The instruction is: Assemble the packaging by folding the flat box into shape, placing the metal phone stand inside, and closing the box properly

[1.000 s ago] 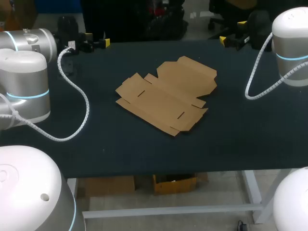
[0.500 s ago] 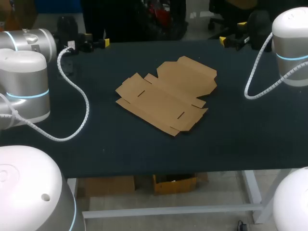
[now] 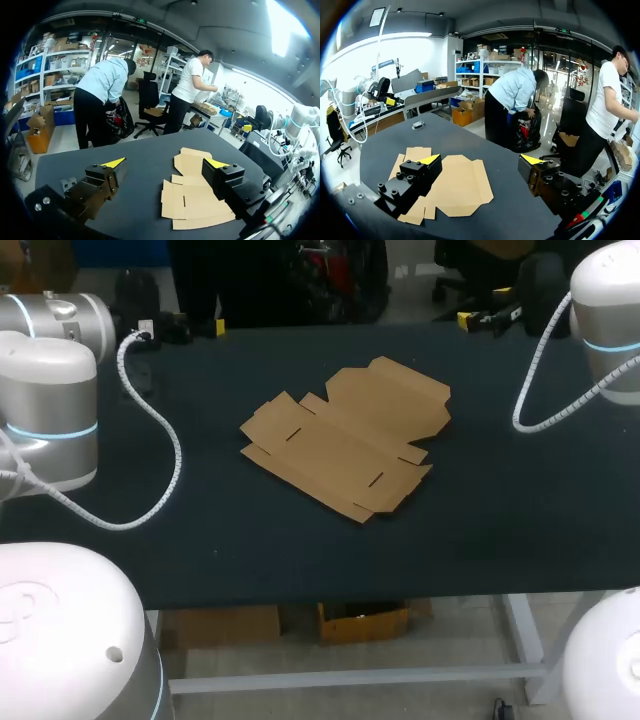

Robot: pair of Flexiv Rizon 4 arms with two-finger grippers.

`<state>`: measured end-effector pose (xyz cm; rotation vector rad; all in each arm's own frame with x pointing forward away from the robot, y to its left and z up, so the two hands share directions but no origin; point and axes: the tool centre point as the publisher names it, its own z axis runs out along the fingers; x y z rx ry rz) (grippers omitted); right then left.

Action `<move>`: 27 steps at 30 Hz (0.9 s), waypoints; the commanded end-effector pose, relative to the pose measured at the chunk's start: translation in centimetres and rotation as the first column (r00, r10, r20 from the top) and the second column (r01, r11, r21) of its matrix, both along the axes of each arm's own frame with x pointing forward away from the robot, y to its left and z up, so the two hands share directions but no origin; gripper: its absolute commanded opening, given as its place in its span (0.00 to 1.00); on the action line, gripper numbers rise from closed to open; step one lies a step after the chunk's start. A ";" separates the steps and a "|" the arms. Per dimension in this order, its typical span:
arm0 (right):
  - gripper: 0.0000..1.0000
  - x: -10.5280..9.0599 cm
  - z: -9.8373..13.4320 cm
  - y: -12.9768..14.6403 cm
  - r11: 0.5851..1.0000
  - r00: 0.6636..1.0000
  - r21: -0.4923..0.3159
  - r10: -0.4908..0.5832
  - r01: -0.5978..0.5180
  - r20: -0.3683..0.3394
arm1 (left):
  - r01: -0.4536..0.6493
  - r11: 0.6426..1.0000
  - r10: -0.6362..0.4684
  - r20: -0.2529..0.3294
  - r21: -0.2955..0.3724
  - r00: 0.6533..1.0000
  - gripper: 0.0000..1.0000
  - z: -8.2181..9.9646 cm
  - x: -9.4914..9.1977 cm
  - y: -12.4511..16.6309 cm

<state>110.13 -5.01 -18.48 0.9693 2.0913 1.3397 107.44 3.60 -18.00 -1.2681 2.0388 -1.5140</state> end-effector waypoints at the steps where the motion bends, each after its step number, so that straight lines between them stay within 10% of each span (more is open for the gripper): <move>1: 1.00 0.1 0.4 -0.3 1.000 0.997 -0.005 0.001 -0.002 -0.077 | -0.004 1.000 0.005 -0.044 0.017 0.999 1.00 0.3 0.1 -0.1; 27: 1.00 -0.7 -1.8 -1.5 0.982 0.940 0.151 -0.054 0.110 -0.336 | -0.054 0.998 0.057 -0.200 0.017 0.978 1.00 -0.5 -1.1 0.2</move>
